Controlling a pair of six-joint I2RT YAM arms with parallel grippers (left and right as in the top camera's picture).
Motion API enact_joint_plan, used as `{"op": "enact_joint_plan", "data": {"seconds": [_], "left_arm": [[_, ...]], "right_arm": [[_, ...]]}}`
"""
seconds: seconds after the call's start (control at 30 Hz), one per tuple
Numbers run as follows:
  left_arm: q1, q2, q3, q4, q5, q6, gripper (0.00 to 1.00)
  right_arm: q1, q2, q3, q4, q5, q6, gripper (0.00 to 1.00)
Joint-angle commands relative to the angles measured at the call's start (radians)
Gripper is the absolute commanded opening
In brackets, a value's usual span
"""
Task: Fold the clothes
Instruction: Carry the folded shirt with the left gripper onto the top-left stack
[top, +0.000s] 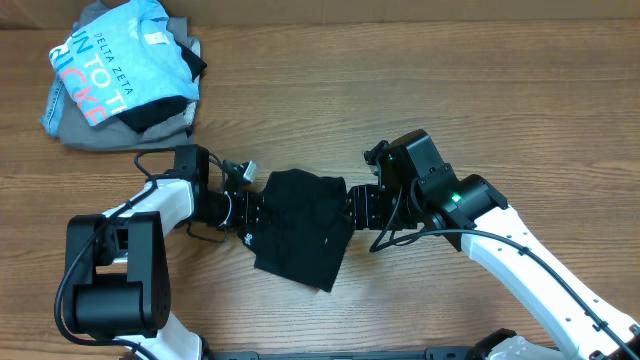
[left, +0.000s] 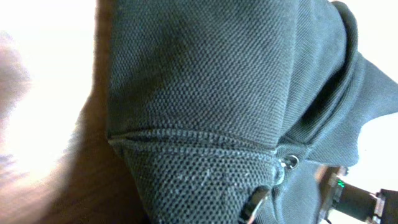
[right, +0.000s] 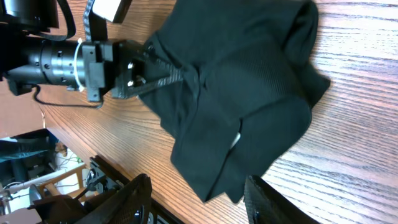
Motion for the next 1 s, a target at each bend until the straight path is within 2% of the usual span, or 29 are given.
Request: {"op": "enact_joint_plan", "data": {"seconds": [0.0, 0.17, 0.33, 0.47, 0.73, 0.77, 0.8, 0.83, 0.9, 0.97], "left_arm": [[0.002, -0.039, 0.091, -0.131, 0.080, 0.039, 0.04], [0.068, -0.147, 0.341, -0.309, 0.074, 0.038, 0.04], [0.193, -0.175, 0.602, -0.348, 0.072, -0.024, 0.04], [0.332, -0.163, 0.725, -0.284, 0.010, -0.111, 0.04], [0.569, -0.032, 0.737, 0.005, -0.095, -0.287, 0.06], [0.582, 0.005, 0.737, 0.060, -0.107, -0.324, 0.19], [0.588, 0.041, 0.737, 0.108, -0.109, -0.359, 0.70], [0.591, 0.082, 0.737, 0.157, -0.103, -0.414, 1.00], [0.596, 0.149, 0.737, 0.233, -0.063, -0.496, 1.00], [0.602, 0.204, 0.737, 0.303, 0.013, -0.505, 1.00]], "right_arm": [[-0.023, -0.021, 0.009, -0.006, 0.010, -0.022, 0.52], [-0.077, -0.021, 0.009, -0.027, 0.010, -0.021, 0.52], [-0.103, -0.021, 0.009, -0.047, 0.010, -0.021, 0.52], [-0.103, -0.021, 0.009, -0.048, 0.010, -0.021, 0.52], [-0.103, -0.021, 0.009, -0.083, 0.010, -0.021, 0.52], [-0.103, -0.021, 0.009, -0.093, 0.010, -0.021, 0.52], [-0.103, -0.021, 0.009, -0.101, 0.010, -0.021, 0.52], [-0.103, -0.021, 0.009, -0.114, 0.010, -0.021, 0.52], [-0.103, -0.021, 0.009, -0.134, 0.010, -0.020, 0.51], [-0.103, -0.021, 0.009, -0.148, 0.010, -0.018, 0.51]]}}
